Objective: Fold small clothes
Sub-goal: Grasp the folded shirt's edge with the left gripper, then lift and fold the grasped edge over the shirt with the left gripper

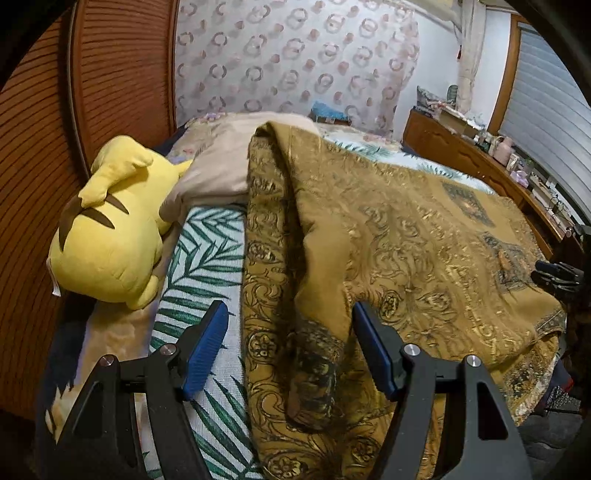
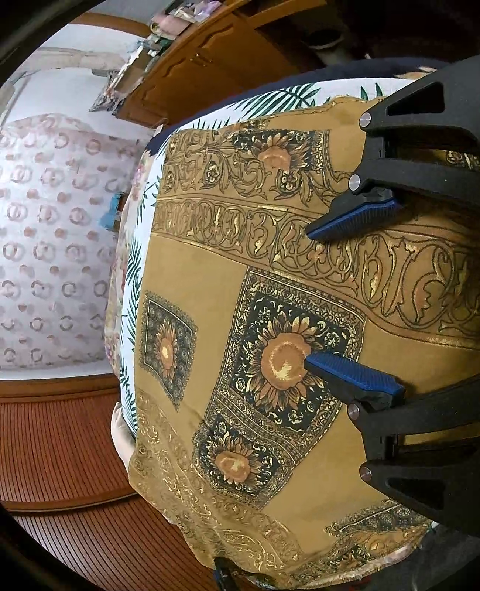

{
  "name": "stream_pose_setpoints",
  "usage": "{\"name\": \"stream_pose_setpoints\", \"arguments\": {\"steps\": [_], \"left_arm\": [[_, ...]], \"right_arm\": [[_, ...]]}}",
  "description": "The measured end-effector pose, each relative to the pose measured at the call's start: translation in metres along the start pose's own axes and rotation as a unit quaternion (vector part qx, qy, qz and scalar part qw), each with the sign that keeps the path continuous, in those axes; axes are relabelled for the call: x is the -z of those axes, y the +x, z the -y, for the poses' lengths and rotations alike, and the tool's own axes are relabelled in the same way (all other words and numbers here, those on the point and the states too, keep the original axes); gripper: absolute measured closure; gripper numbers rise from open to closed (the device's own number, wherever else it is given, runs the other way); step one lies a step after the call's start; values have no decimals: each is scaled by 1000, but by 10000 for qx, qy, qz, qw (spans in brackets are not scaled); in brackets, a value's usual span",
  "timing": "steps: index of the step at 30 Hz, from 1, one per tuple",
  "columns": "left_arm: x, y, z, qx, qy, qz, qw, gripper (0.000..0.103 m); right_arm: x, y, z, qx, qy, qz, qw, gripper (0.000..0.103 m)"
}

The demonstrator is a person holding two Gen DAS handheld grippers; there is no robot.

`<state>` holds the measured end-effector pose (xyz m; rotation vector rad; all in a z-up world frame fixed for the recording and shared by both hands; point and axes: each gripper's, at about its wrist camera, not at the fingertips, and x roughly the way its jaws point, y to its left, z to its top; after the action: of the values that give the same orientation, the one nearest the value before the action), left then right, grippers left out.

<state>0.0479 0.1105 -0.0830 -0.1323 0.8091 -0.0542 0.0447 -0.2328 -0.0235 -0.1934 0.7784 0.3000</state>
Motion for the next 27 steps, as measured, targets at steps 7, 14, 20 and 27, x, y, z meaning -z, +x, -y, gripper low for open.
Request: {"name": "stream_pose_setpoints", "arguments": {"steps": [7,14,20,27], "left_arm": [[2,6,-1,49,1,-99,9999,40],[2,5,1,496,-79,-141,9986,83],[-14,-27,21,728,62,503,9961,95],[-35,-55,50,1060,324,1038,9884,95]], "right_arm": [[5,1,0,-37,20,38,10000,35],[5,0,0,-76,7,29,10000,32],[5,0,-1,-95,24,40,9999,32],[5,-1,0,-128,46,52,9999,31]]}}
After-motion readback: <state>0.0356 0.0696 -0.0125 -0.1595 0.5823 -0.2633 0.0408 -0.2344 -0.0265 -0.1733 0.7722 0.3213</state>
